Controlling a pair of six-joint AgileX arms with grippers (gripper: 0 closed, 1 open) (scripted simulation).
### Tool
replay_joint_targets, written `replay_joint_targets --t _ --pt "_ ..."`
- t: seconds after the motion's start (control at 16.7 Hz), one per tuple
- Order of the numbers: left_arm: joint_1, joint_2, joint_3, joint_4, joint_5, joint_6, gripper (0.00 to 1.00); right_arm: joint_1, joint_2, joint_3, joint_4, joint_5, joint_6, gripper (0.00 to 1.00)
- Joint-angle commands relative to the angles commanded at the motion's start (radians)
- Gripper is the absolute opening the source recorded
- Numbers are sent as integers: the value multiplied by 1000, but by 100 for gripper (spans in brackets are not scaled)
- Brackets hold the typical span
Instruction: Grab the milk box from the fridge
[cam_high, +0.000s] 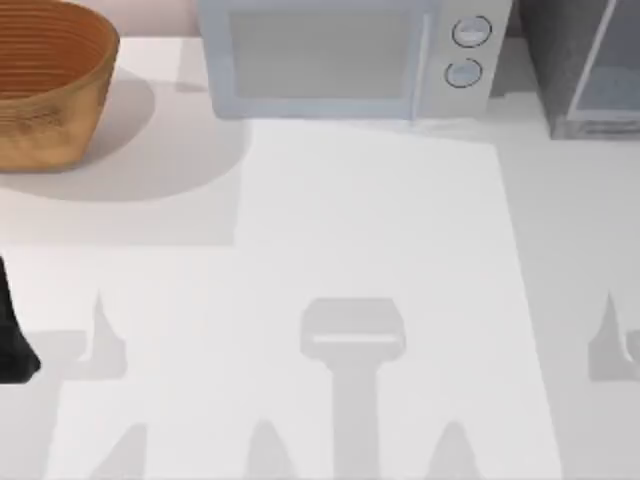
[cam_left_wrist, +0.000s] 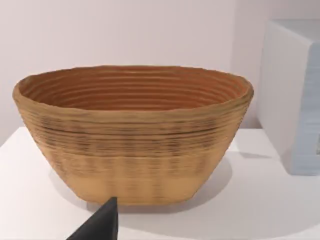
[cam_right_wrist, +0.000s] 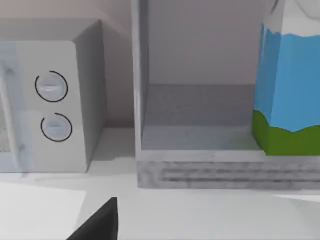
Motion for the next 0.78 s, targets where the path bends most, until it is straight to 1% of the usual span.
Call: replay_joint_targets --t 0.18,0.36,0.54,0.78 --pt "0 0 0 0 0 0 100 -4 10 1 10 -4 0 100" --pt "0 0 0 0 0 0 100 -39 105 15 105 -37 -1 100" --pt "0 0 0 0 0 0 100 -103 294 39 291 -95 -1 100" --pt "0 0 0 0 0 0 100 -211 669 73 623 -196 2 100"
